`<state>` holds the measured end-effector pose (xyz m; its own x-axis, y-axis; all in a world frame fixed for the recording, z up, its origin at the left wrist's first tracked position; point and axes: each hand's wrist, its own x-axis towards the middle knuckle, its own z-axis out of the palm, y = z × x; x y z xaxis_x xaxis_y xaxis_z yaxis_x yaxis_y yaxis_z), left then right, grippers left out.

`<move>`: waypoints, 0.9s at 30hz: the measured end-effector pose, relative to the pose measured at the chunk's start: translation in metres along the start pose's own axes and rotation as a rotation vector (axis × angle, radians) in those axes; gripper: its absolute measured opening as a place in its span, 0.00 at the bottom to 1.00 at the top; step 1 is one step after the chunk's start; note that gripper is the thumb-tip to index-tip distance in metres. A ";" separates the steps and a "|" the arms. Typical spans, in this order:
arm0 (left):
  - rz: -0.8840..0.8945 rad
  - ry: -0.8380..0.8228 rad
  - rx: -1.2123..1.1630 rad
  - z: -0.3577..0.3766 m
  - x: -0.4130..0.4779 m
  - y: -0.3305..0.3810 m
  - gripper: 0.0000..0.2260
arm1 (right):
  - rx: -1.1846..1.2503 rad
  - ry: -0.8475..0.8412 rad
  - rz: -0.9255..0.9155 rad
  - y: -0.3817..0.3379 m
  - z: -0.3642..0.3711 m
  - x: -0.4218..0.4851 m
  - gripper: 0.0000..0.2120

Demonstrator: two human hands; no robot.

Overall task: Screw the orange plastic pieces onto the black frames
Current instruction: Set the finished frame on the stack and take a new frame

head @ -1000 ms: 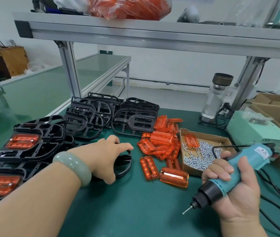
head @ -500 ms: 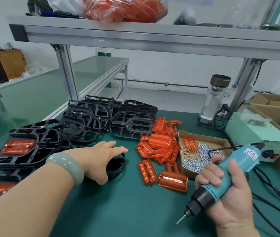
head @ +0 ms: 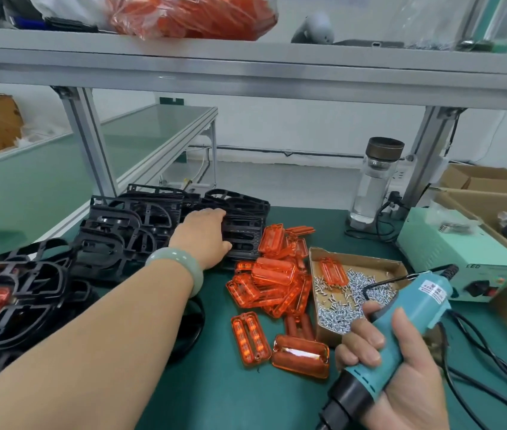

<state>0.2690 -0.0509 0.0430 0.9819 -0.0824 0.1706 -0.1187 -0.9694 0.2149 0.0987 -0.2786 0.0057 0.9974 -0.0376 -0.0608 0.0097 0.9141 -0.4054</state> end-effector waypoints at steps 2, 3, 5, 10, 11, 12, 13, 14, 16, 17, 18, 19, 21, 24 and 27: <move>-0.003 -0.002 0.077 0.008 0.009 -0.002 0.31 | 0.003 0.004 0.009 0.001 -0.001 0.002 0.32; 0.000 -0.007 0.110 0.011 0.013 -0.003 0.32 | 0.004 0.005 0.014 0.002 -0.001 0.003 0.32; 0.012 -0.020 0.148 0.015 0.019 -0.004 0.32 | 0.003 0.009 0.023 0.002 -0.001 0.004 0.32; 0.072 0.046 0.240 0.010 0.023 -0.002 0.33 | 0.011 0.006 0.039 0.004 0.000 0.004 0.32; 0.075 0.055 0.259 0.008 0.023 -0.001 0.32 | 0.012 0.005 0.041 0.004 0.000 0.004 0.32; 0.083 0.066 0.279 0.007 0.022 0.000 0.32 | 0.013 0.003 0.042 0.004 0.000 0.004 0.32; 0.101 0.081 0.298 0.006 0.022 0.001 0.31 | 0.013 0.003 0.042 0.004 0.000 0.004 0.32; 0.128 0.095 0.313 0.007 0.021 0.003 0.32 | 0.012 0.001 0.042 0.004 0.000 0.003 0.32; 0.203 0.089 0.315 0.008 0.020 0.008 0.34 | 0.008 -0.001 0.042 0.005 0.000 0.002 0.31; 0.236 0.063 0.312 0.009 0.020 0.012 0.35 | 0.007 -0.001 0.043 0.005 0.000 0.002 0.31; 0.257 0.032 0.316 0.010 0.020 0.016 0.36 | 0.005 0.000 0.045 0.006 0.000 0.002 0.31; 0.264 0.010 0.326 0.012 0.019 0.019 0.36 | 0.004 0.001 0.048 0.006 0.000 0.002 0.31; 0.262 0.031 0.353 0.012 0.019 0.023 0.33 | 0.002 -0.003 0.053 0.006 0.000 0.001 0.31; 0.303 0.100 0.418 0.005 0.019 0.024 0.25 | 0.007 0.002 0.056 0.006 0.000 0.001 0.31; 0.269 0.007 0.358 0.005 0.014 0.023 0.21 | 0.015 0.006 0.051 0.006 0.000 0.001 0.32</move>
<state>0.2810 -0.0759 0.0456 0.9218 -0.3426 0.1815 -0.3103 -0.9326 -0.1842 0.0998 -0.2736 0.0029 0.9962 0.0067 -0.0868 -0.0399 0.9210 -0.3875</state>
